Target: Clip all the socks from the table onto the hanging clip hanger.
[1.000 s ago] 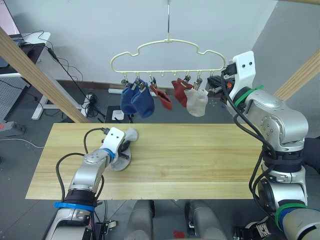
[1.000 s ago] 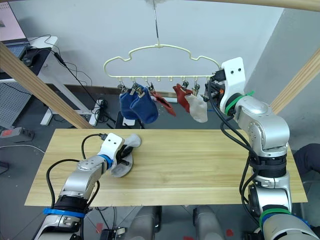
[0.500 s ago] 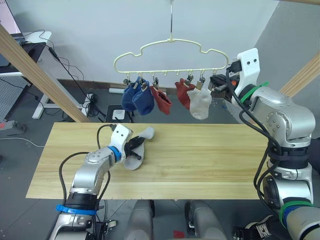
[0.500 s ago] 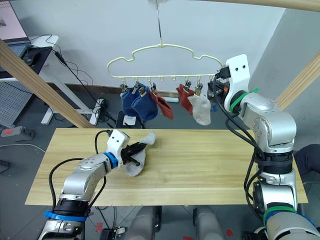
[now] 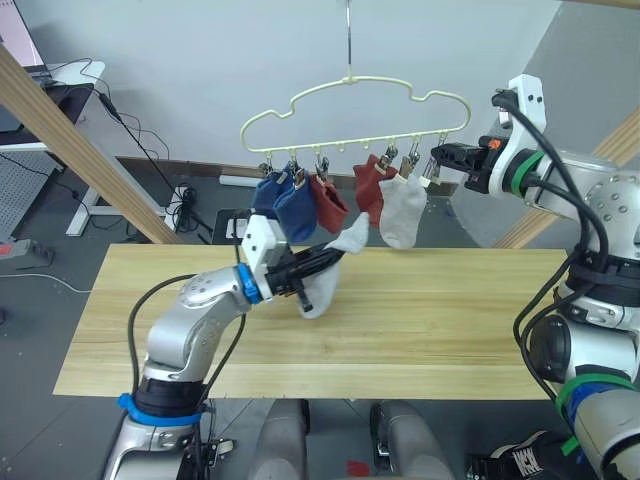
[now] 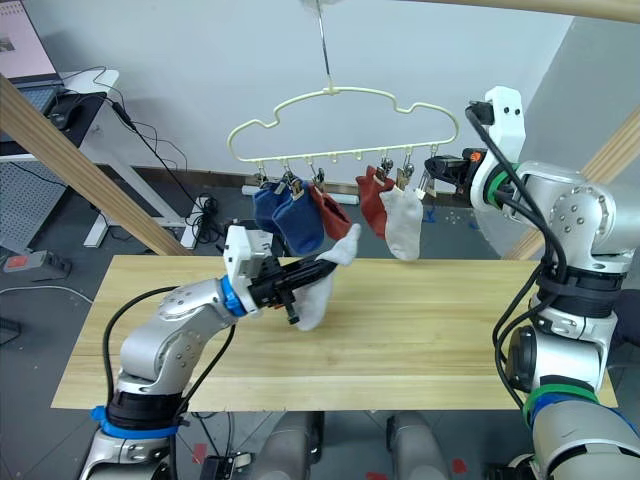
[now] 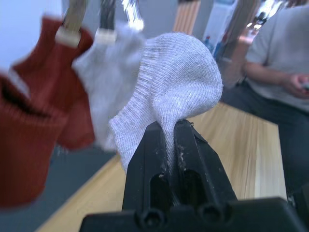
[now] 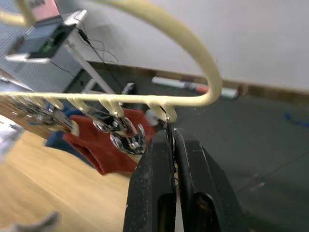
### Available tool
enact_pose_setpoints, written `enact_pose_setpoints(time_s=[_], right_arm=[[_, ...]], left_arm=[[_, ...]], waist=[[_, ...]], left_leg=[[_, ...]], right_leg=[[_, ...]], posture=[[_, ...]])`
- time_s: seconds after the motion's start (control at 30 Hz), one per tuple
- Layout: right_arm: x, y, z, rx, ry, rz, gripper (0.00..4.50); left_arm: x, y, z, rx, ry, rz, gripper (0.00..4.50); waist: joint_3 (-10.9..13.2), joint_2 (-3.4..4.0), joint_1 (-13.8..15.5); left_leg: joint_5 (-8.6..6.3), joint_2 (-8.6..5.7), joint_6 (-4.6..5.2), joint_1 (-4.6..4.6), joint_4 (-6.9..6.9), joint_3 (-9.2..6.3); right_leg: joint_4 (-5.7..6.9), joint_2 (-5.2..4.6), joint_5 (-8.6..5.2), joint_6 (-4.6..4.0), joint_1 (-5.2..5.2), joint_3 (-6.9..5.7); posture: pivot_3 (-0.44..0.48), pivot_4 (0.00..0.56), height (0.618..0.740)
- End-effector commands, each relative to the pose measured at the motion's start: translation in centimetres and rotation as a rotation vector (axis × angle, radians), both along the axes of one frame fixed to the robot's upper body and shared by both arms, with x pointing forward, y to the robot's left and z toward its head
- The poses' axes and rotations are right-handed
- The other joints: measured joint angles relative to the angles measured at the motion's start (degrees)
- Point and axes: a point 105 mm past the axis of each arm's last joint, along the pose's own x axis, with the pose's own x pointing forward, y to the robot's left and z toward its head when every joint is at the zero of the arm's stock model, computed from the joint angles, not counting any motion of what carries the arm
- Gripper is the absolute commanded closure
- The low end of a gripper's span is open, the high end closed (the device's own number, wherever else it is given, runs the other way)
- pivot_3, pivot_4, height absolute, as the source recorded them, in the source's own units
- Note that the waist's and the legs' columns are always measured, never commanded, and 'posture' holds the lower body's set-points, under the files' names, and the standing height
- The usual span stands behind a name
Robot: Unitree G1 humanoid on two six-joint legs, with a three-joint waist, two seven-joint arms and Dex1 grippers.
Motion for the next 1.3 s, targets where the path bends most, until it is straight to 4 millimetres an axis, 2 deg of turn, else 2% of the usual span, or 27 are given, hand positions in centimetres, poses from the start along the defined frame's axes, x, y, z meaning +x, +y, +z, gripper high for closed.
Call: enact_pose_setpoints(time_s=[0.03, 0.2, 0.43, 0.53, 0.77, 1.07, 1.3], right_arm=[[-1.0, 0.1, 1.4, 0.087, 0.015, 0.041, 4.5], [-1.1, 0.3, 2.4, 0.162, 0.011, 0.082, 4.5], [-1.5, 1.1, 2.6, 0.209, 0.027, 0.132, 4.5], [-1.6, 1.3, 2.4, 0.211, 0.039, 0.133, 4.5], [-1.8, 1.5, 1.9, 0.206, 0.061, 0.125, 4.5], [-1.9, 1.7, 1.5, 0.21, 0.081, 0.124, 4.5], [-2.0, 2.0, 1.4, 0.213, 0.084, 0.125, 4.5]], left_arm=[[0.0, -1.8, 0.9, -0.011, -0.07, -0.022, 4.45], [0.6, -3.1, 0.7, -0.023, -0.06, -0.026, 4.45], [1.9, -4.0, 0.5, -0.017, -0.078, 0.022, 4.45], [3.1, -3.9, 0.5, -0.005, -0.09, 0.084, 4.45], [4.1, -3.8, 0.9, -0.028, -0.105, 0.122, 4.45], [4.2, -4.7, 2.5, -0.086, -0.139, 0.115, 4.45], [3.7, -5.2, 2.7, -0.074, -0.159, 0.081, 4.45]], waist=[[0.0, 0.0, 0.0], [0.0, 0.0, -0.3], [0.0, 0.0, -1.4], [0.0, 0.0, -1.4], [0.0, -0.01, -1.6], [0.0, -0.03, -1.5], [0.0, -0.03, -1.5]], left_leg=[[0.0, 0.0, 0.0, 0.0, 0.0, 0.02], [0.0, 0.01, 0.01, -0.01, -0.05, 0.22], [-0.01, 0.01, 0.02, -0.02, -0.05, 0.41], [-0.01, 0.01, 0.02, -0.03, -0.05, 0.46], [-0.01, 0.05, 0.02, -0.11, -0.17, 0.7], [-0.01, 0.06, 0.03, -0.2, -0.16, 0.82], [-0.01, 0.09, 0.03, -0.19, -0.17, 0.95]], right_leg=[[0.0, 0.0, 0.0, 0.0, 0.0, 0.0], [-0.06, 0.0, 0.0, 0.0, -0.04, 0.04], [-0.03, 0.0, 0.0, 0.0, -0.06, 0.11], [-0.03, 0.0, 0.0, 0.0, -0.07, 0.11], [-0.03, 0.01, 0.0, 0.0, -0.27, 0.18], [-0.06, 0.0, 0.0, 0.0, -0.31, 0.17], [-0.05, 0.01, 0.0, 0.0, -0.35, 0.18]], posture=[[0.006, 0.281, 0.74], [-0.009, 0.276, 0.74], [-0.011, 0.274, 0.74], [-0.011, 0.276, 0.74], [-0.007, 0.283, 0.74], [-0.003, 0.292, 0.74], [-0.005, 0.297, 0.74]])
